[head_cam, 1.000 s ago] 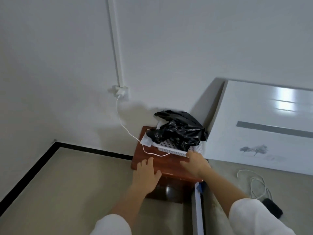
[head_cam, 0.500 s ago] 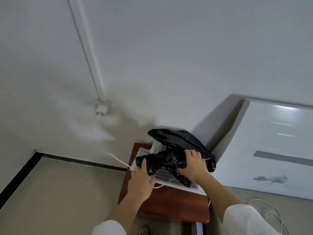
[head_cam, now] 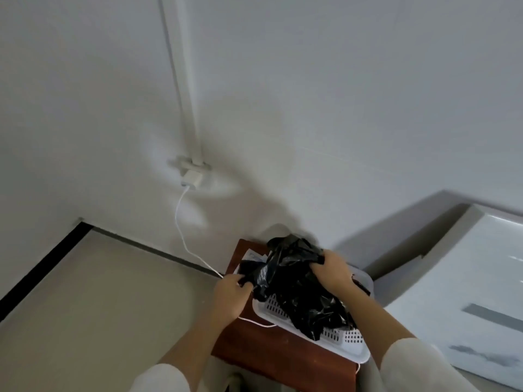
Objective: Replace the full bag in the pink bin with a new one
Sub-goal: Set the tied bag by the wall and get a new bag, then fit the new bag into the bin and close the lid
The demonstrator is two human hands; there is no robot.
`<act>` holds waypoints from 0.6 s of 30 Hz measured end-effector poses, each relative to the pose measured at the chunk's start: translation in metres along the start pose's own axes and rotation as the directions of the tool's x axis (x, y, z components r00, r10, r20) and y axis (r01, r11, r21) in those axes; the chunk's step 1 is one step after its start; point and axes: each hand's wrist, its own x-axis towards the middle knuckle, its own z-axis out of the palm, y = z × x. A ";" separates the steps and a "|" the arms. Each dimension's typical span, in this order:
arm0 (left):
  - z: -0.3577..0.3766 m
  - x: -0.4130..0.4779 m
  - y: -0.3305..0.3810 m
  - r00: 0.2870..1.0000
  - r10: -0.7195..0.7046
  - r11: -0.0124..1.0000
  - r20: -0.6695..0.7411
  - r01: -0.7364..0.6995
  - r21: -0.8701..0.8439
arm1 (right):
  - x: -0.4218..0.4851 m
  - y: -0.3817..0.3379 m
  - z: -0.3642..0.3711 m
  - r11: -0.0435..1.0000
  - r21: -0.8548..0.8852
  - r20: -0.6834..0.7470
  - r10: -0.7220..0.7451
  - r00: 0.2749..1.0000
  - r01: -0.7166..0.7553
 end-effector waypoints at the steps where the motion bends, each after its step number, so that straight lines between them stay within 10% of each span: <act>1: -0.007 -0.001 0.004 0.999 -0.025 0.996 -0.040 0.022 -0.082 | 0.000 -0.010 -0.007 0.998 0.045 -0.008 -0.045 0.999 0.045; 7: -0.049 -0.036 0.018 0.913 -0.335 0.608 -0.233 0.020 -0.794 | -0.043 -0.058 -0.038 0.893 0.260 -0.022 -0.374 0.927 0.366; 18: -0.106 -0.183 -0.069 0.701 -0.647 0.265 -0.299 -0.161 -0.951 | -0.144 -0.086 0.066 0.744 0.412 0.480 -0.668 0.569 0.526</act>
